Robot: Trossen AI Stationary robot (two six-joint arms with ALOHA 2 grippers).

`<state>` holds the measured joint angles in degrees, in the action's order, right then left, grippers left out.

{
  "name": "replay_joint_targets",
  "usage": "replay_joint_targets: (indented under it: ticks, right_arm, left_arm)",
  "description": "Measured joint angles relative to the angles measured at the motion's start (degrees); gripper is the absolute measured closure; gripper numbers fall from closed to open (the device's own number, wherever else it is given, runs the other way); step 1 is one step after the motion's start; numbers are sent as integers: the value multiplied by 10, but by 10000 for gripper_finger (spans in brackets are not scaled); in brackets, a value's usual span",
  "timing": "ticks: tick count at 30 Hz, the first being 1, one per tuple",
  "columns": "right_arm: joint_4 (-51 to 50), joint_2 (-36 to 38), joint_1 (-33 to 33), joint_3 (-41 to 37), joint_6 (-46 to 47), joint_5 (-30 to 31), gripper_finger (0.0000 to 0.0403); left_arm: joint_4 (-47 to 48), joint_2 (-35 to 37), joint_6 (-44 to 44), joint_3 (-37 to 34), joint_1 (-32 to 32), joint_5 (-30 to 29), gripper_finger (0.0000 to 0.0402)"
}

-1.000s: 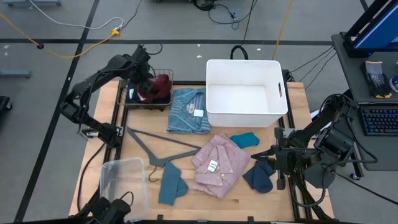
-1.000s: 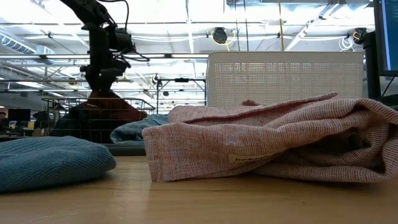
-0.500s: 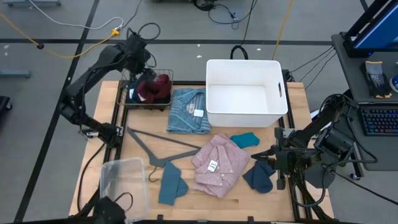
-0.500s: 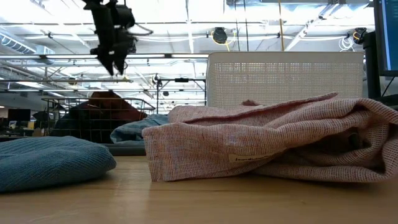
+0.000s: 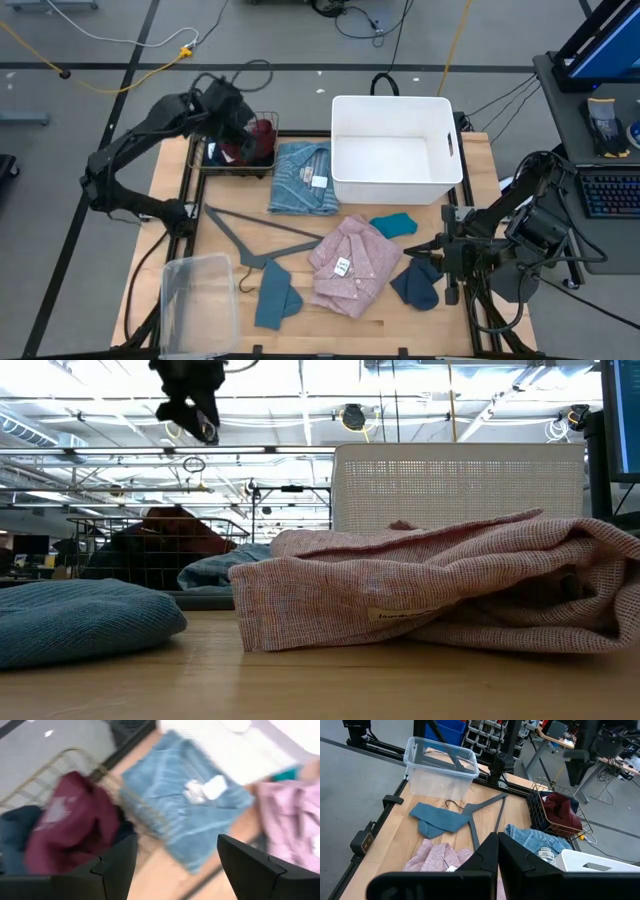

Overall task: Pick & Place Cloths
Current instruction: Put the blue sock into the transparent bin

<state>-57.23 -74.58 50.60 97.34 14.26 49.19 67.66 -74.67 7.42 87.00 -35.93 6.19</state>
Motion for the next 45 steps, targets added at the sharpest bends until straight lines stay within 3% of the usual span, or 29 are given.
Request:
replay_joint_targets:
  ticks: [4,8,13,17,23,33,39,45]
  right_arm:
    - [0,0,0,0,-1,0,403]
    - [0,0,0,0,4,-3,403]
    - [-14,1,0,0,33,-59,403]
    - [-82,1,0,0,123,-105,403]
    - [-174,1,0,0,249,-151,403]
    - [-252,4,9,-6,250,-141,403]
    - [-194,52,46,-96,255,-61,403]
    - [-24,154,61,-252,219,-30,403]
  left_arm:
    - [-4,17,28,0,78,-5,128]
    - [-6,17,53,0,168,-48,128]
    - [-21,12,68,0,275,-103,128]
    - [-48,9,69,-1,349,-139,128]
    - [-116,-5,69,0,426,-159,128]
    - [-129,-62,99,1,521,-188,128]
    - [-144,-102,105,-1,560,-190,128]
    - [-141,-125,110,-1,572,-187,128]
